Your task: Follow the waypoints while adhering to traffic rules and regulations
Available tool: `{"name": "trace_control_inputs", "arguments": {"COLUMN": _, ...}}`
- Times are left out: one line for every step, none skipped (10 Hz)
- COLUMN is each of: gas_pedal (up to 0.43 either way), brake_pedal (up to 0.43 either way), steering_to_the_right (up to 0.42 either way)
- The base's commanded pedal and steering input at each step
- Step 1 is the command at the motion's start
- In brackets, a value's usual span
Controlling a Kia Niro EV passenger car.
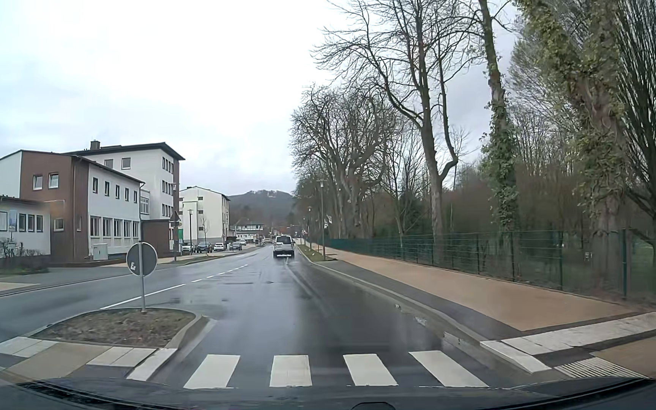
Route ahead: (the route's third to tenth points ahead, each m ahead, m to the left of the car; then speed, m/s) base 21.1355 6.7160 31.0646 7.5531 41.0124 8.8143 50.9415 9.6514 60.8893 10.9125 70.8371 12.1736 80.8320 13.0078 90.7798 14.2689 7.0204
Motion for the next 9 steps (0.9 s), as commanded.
{"name": "trace_control_inputs", "arguments": {"gas_pedal": 0.24, "brake_pedal": 0.0, "steering_to_the_right": -0.047}}
{"name": "trace_control_inputs", "arguments": {"gas_pedal": 0.22, "brake_pedal": 0.0, "steering_to_the_right": -0.051}}
{"name": "trace_control_inputs", "arguments": {"gas_pedal": 0.169, "brake_pedal": 0.0, "steering_to_the_right": -0.061}}
{"name": "trace_control_inputs", "arguments": {"gas_pedal": 0.157, "brake_pedal": 0.0, "steering_to_the_right": -0.067}}
{"name": "trace_control_inputs", "arguments": {"gas_pedal": 0.157, "brake_pedal": 0.0, "steering_to_the_right": -0.068}}
{"name": "trace_control_inputs", "arguments": {"gas_pedal": 0.157, "brake_pedal": 0.0, "steering_to_the_right": -0.068}}
{"name": "trace_control_inputs", "arguments": {"gas_pedal": 0.157, "brake_pedal": 0.0, "steering_to_the_right": -0.068}}
{"name": "trace_control_inputs", "arguments": {"gas_pedal": 0.157, "brake_pedal": 0.0, "steering_to_the_right": -0.068}}
{"name": "trace_control_inputs", "arguments": {"gas_pedal": 0.169, "brake_pedal": 0.0, "steering_to_the_right": -0.067}}
